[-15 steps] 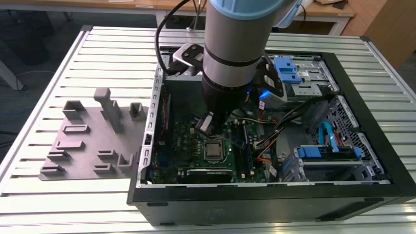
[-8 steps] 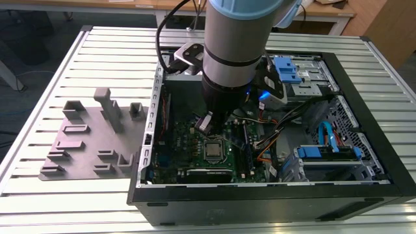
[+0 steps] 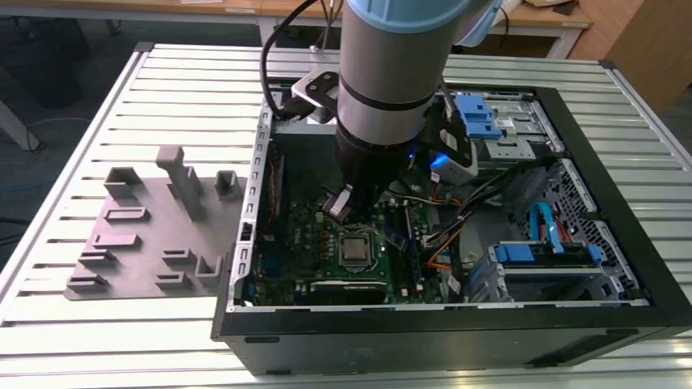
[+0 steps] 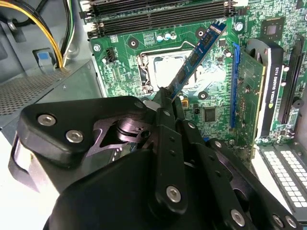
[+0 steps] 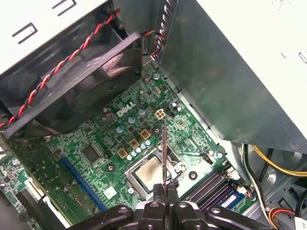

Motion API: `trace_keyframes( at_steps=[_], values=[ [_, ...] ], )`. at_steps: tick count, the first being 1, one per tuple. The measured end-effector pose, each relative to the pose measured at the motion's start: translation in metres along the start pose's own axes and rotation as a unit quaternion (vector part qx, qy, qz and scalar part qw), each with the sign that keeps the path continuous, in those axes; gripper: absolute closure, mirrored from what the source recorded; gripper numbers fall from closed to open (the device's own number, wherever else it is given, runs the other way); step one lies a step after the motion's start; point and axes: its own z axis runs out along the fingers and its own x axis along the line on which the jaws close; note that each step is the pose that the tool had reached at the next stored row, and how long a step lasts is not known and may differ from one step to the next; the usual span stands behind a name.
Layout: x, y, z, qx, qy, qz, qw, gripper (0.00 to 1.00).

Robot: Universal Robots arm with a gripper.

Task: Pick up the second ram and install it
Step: 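Insert the second ram into the second slot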

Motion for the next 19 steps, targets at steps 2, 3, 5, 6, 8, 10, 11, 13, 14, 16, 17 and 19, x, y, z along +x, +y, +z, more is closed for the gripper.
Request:
trace_keyframes(
  at_steps=[2,3,5,6,8,10,11,13,14,16,17,19],
  values=[
    [0.0000,0.0000,0.0000,0.0004,-0.0004,0.006,1.0000,0.89],
    [0.0000,0.0000,0.0000,0.0006,-0.0005,0.009,1.0000,0.89],
    [0.0000,0.0000,0.0000,0.0010,-0.0009,0.015,0.9999,0.89],
    [0.0000,0.0000,0.0001,0.0012,-0.0011,0.018,0.9998,0.89],
    [0.0000,0.0000,0.0000,0.0016,-0.0015,0.023,0.9997,0.89],
    [0.0000,0.0000,0.0001,0.0019,-0.0018,0.029,0.9996,0.89],
    [0.0000,0.0000,0.0001,0.0021,-0.0020,0.031,0.9995,0.89],
    [0.0000,0.0000,0.0001,0.0025,-0.0023,0.037,0.9993,0.89],
    [0.0000,0.0000,0.0001,0.0027,-0.0025,0.040,0.9992,0.89],
    [0.0000,0.0000,0.0001,0.0031,-0.0029,0.045,0.9990,0.89],
    [0.0000,0.0000,0.0001,0.0032,-0.0030,0.048,0.9988,0.89],
    [0.0000,0.0000,0.0002,0.0036,-0.0034,0.053,0.9986,0.89]
  ],
)
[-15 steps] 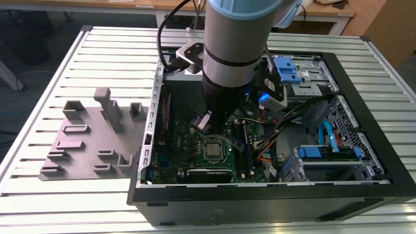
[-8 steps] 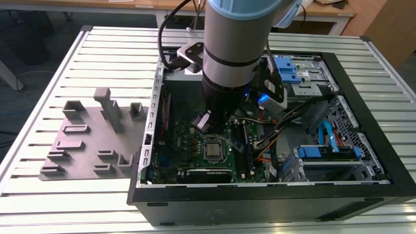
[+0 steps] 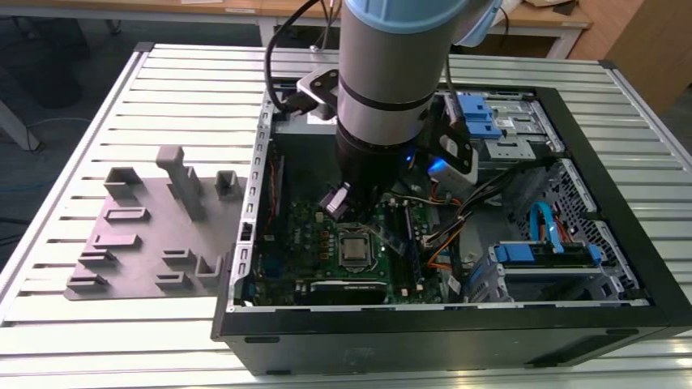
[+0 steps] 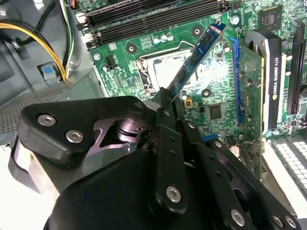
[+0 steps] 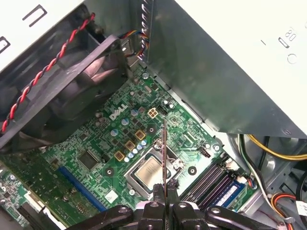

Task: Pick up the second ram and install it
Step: 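Insert the second ram into the second slot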

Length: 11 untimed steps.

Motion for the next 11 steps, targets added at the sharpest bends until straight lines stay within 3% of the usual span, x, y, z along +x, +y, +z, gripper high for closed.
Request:
trace_keyframes(
  at_steps=[11],
  values=[
    [0.0000,0.0000,0.0001,0.0021,-0.0019,0.031,0.9995,0.89]
  ],
)
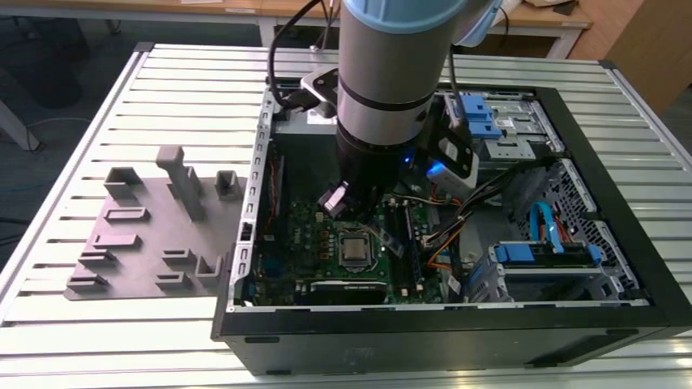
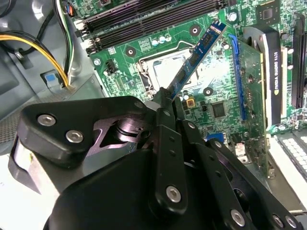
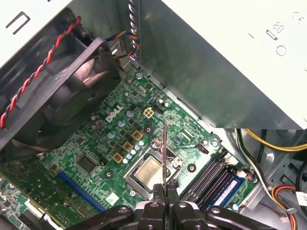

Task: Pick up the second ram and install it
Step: 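Insert the second ram into the second slot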

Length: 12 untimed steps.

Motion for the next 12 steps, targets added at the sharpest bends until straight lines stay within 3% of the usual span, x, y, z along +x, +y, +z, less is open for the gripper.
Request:
trace_keyframes(
  at_steps=[12],
  values=[
    [0.0000,0.0000,0.0002,0.0023,-0.0021,0.033,0.9994,0.89]
  ],
)
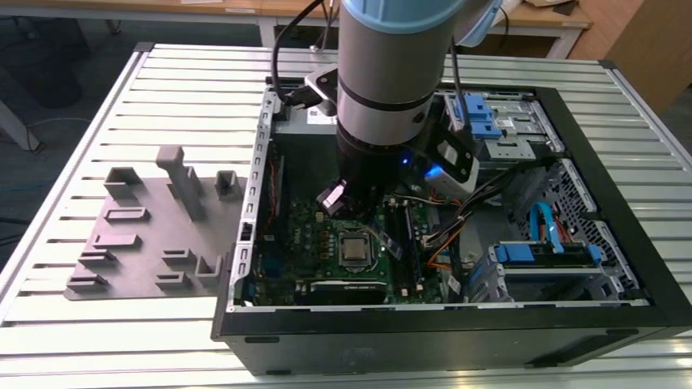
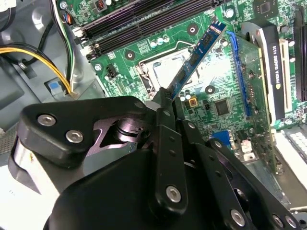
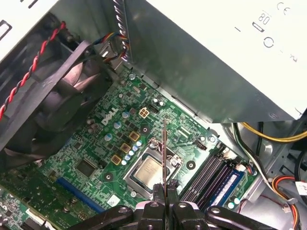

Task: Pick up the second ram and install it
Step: 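Insert the second ram into the second slot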

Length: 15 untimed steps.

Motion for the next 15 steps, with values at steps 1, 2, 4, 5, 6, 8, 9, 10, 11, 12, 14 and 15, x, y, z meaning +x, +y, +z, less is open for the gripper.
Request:
trace_keyframes(
  at_steps=[1,2,4,5,6,8,9,10,11,12,14,15],
  values=[
    [0.0000,0.0000,0.0000,0.0002,-0.0002,0.003,1.0000,0.89],
    [0.0000,0.0000,0.0000,0.0003,-0.0004,0.005,1.0000,0.89],
    [0.0000,0.0000,0.0001,0.0007,-0.0007,0.011,0.9999,0.89],
    [0.0000,0.0000,0.0001,0.0009,-0.0009,0.013,0.9999,0.89],
    [0.0000,0.0000,0.0001,0.0011,-0.0010,0.016,0.9999,0.89],
    [0.0000,0.0000,0.0001,0.0014,-0.0014,0.022,0.9998,0.89],
    [0.0000,0.0000,0.0001,0.0016,-0.0016,0.024,0.9997,0.89],
    [0.0000,0.0000,0.0002,0.0018,-0.0017,0.027,0.9996,0.89],
    [0.0000,0.0000,0.0001,0.0020,-0.0019,0.029,0.9996,0.89],
    [0.0000,0.0000,0.0002,0.0021,-0.0021,0.032,0.9995,0.89],
    [0.0000,0.0000,0.0002,0.0025,-0.0024,0.037,0.9993,0.89],
    [0.0000,0.0000,0.0002,0.0026,-0.0025,0.039,0.9992,0.89]
  ],
)
